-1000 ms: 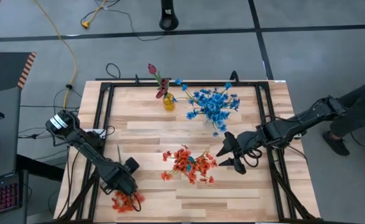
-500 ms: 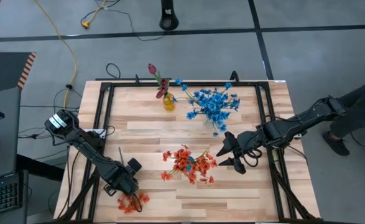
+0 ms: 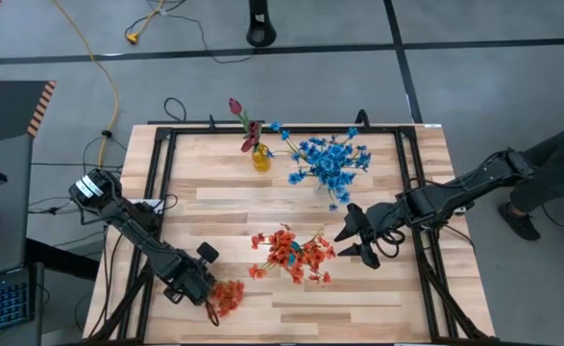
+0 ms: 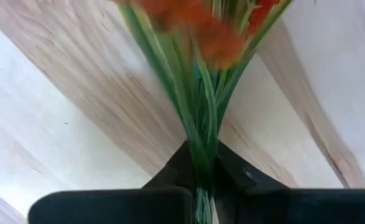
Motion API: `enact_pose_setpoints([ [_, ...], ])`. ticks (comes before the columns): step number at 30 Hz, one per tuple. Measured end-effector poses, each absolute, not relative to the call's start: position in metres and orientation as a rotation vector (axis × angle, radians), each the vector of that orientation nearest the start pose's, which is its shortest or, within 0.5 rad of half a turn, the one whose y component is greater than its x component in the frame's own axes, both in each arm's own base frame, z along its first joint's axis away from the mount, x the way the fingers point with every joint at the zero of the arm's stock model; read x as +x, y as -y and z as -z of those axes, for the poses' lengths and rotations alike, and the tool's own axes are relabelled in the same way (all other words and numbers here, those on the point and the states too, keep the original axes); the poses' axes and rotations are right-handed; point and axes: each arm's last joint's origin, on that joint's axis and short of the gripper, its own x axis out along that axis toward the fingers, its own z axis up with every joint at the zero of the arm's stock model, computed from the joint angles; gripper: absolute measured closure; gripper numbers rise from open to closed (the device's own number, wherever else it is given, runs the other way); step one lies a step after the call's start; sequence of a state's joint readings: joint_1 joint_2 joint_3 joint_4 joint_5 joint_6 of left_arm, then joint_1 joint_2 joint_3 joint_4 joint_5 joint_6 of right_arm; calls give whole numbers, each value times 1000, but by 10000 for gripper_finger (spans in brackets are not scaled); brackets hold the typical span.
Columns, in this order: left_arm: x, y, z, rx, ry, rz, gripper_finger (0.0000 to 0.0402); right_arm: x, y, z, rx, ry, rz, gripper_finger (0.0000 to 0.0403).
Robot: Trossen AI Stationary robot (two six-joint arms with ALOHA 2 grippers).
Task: Sort flowers into vase by color
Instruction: Put the orange flowers into the blue vase
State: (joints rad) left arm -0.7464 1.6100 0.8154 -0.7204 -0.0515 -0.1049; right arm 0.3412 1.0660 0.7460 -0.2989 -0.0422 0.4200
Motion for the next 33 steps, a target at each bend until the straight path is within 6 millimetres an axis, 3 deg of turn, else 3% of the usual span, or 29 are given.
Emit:
enact_pose_setpoints([
  [13,189,167,-144,449,-1360,346,393,209,-76,-258,309,-682,-236,168],
  [22,194,150,-198,429,-987,132,394,209,-76,-258,309,-683,-236,168],
  [33,166,135,-252,281,-694,90,395,209,-75,-258,308,-686,-236,168],
])
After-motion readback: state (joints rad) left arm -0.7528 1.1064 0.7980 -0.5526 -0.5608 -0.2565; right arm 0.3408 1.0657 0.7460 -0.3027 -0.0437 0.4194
